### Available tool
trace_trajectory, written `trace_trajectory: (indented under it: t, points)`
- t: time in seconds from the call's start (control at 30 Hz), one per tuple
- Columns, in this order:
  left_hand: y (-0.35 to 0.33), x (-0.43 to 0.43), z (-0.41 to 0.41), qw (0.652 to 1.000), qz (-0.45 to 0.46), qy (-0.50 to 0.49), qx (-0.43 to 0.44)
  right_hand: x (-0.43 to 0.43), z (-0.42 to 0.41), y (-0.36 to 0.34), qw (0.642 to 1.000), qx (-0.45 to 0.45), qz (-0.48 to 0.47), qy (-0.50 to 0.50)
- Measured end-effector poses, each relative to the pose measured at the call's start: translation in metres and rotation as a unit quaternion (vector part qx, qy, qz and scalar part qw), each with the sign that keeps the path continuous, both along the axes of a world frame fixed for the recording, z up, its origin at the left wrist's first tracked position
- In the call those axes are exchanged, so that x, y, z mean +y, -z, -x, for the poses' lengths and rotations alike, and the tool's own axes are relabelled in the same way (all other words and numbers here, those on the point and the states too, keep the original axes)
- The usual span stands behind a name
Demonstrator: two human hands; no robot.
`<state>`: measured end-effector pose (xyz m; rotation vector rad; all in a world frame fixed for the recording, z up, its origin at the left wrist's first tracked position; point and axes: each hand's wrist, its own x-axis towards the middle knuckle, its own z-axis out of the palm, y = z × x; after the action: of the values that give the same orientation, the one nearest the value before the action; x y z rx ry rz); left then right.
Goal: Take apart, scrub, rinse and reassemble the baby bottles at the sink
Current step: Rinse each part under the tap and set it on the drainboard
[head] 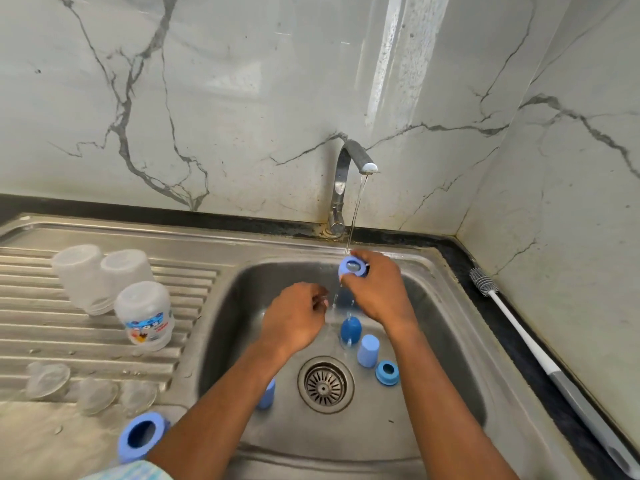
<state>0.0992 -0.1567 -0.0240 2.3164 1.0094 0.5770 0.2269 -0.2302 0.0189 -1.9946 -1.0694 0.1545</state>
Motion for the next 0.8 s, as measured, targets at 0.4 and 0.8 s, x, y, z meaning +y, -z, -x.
trace_trajectory:
  t: [0.4,0.8]
  points:
    - [0.008,-0.013,0.029,0.995,-0.088,-0.050,-0.020,-0.020,0.005,0.022,0.975,-0.051,-0.179,0.123]
    - [0.015,-0.001,0.031,0.994,-0.060,-0.094,0.019,-0.009,0.012,0.052,0.993,-0.012,0.088,0.076]
